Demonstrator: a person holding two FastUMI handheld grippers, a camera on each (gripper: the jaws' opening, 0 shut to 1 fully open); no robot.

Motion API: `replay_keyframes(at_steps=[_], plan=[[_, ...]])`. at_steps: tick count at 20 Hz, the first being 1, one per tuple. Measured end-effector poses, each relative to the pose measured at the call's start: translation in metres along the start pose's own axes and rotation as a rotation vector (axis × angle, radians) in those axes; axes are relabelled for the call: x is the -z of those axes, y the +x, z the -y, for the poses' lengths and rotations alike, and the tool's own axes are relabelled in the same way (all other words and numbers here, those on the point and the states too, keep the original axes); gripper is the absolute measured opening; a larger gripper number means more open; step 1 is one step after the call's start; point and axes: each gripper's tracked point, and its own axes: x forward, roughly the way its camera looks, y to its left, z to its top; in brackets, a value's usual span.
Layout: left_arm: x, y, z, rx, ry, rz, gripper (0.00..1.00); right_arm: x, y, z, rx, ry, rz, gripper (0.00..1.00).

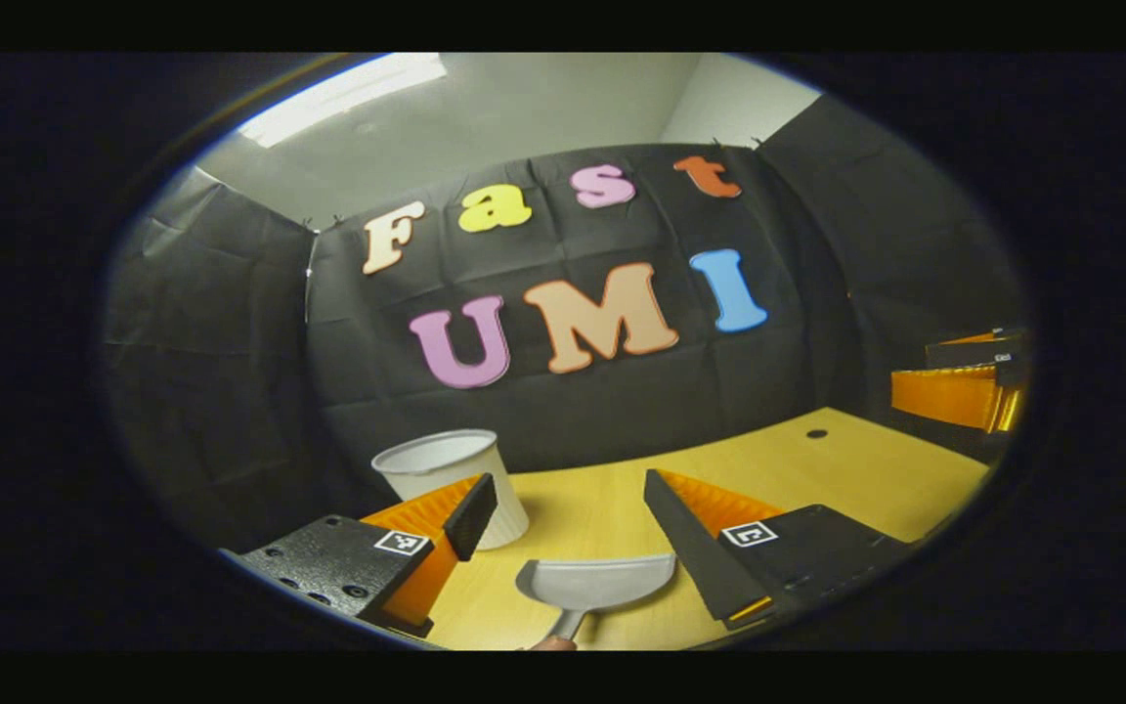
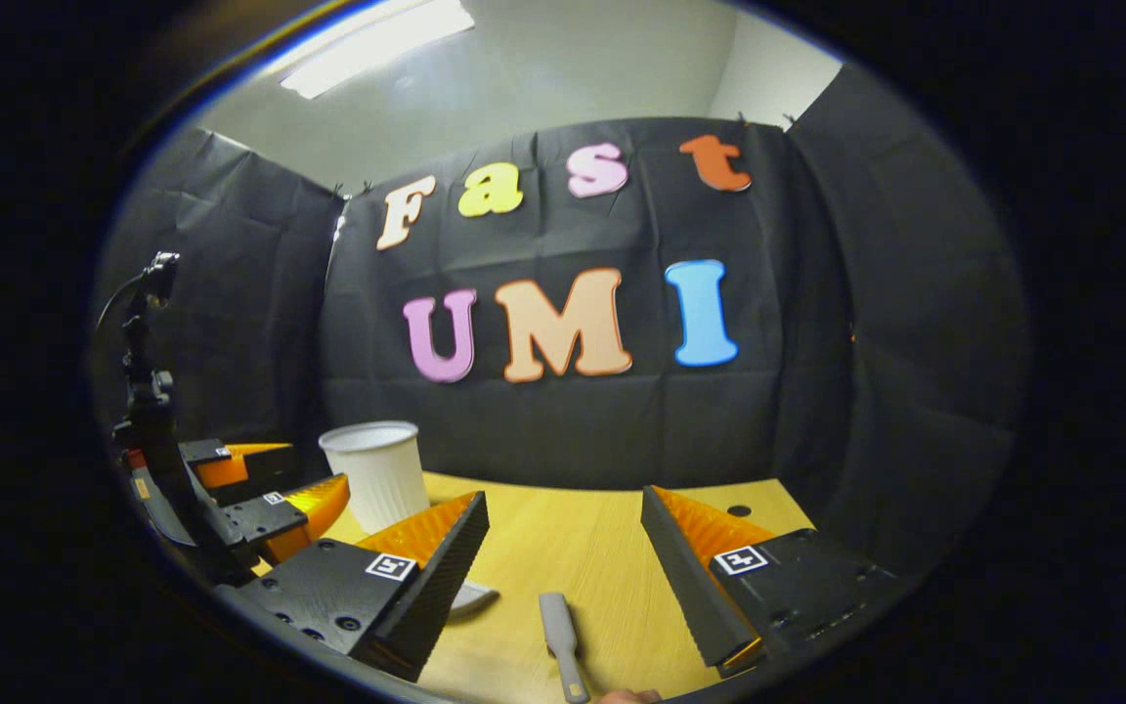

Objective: Pick up the small broom and dustpan from the desktop, sweep the trash into the dustpan with the broom, and then empty the trash into the garbage bin.

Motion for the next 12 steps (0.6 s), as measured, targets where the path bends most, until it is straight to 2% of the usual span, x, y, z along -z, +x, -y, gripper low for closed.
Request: replay_keyframes(at_steps=[3,5,11,12], plan=[[-0.014,0.003,0.009,0.059,-0.023,0.059,0.92,-0.016,-0.016,0.016,0.075,-0.005,0.08,0.93],[-0.014,0.006,0.013,0.096,-0.028,0.049,0.92,-0.023,-0.015,0.023,0.138,0.006,0.09,0.93],[-0.021,0.017,0.015,0.165,-0.055,0.089,0.93,-0.041,-0.026,0.025,0.227,-0.031,0.143,0.93],[-0.023,0.023,0.014,0.171,-0.058,0.09,1.0,-0.043,-0.026,0.024,0.236,-0.031,0.149,0.93]])
